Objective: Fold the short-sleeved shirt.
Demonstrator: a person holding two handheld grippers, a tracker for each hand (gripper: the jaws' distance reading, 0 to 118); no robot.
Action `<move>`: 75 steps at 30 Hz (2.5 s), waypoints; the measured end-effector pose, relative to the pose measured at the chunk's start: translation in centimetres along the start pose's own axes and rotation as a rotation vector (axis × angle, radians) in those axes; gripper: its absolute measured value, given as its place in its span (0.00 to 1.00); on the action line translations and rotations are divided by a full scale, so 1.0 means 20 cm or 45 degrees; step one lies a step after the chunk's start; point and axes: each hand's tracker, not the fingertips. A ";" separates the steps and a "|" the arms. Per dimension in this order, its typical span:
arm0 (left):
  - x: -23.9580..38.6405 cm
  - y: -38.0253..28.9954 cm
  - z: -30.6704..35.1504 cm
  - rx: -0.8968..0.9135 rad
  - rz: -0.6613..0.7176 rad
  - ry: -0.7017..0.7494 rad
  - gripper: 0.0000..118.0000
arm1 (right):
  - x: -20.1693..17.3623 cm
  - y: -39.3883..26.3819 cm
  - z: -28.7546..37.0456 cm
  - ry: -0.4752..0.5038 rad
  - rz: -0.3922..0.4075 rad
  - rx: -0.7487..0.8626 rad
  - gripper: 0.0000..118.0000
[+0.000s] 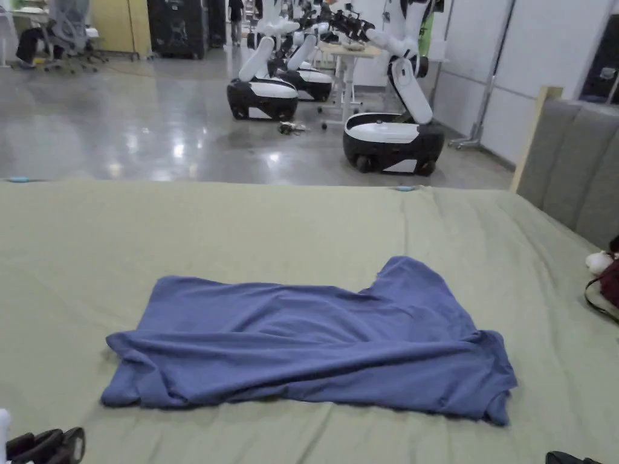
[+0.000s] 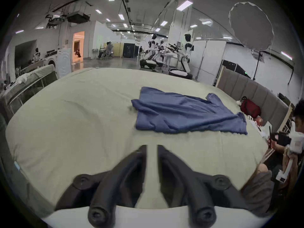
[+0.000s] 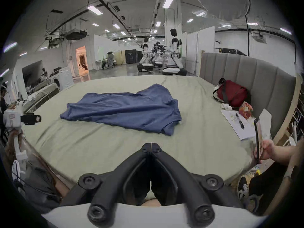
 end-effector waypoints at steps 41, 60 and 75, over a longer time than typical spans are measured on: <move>0.02 0.20 -0.72 -0.286 -0.106 0.108 0.05 | 0.23 0.32 -1.14 -0.055 -0.075 -0.476 0.80; -0.04 0.19 -0.22 -0.185 -0.118 -0.021 0.05 | 0.23 0.38 -0.65 0.066 -0.037 -0.378 0.09; -0.10 -0.28 0.11 -0.316 -0.020 -0.031 0.05 | 0.28 -0.07 -0.35 0.067 -0.059 -0.480 0.10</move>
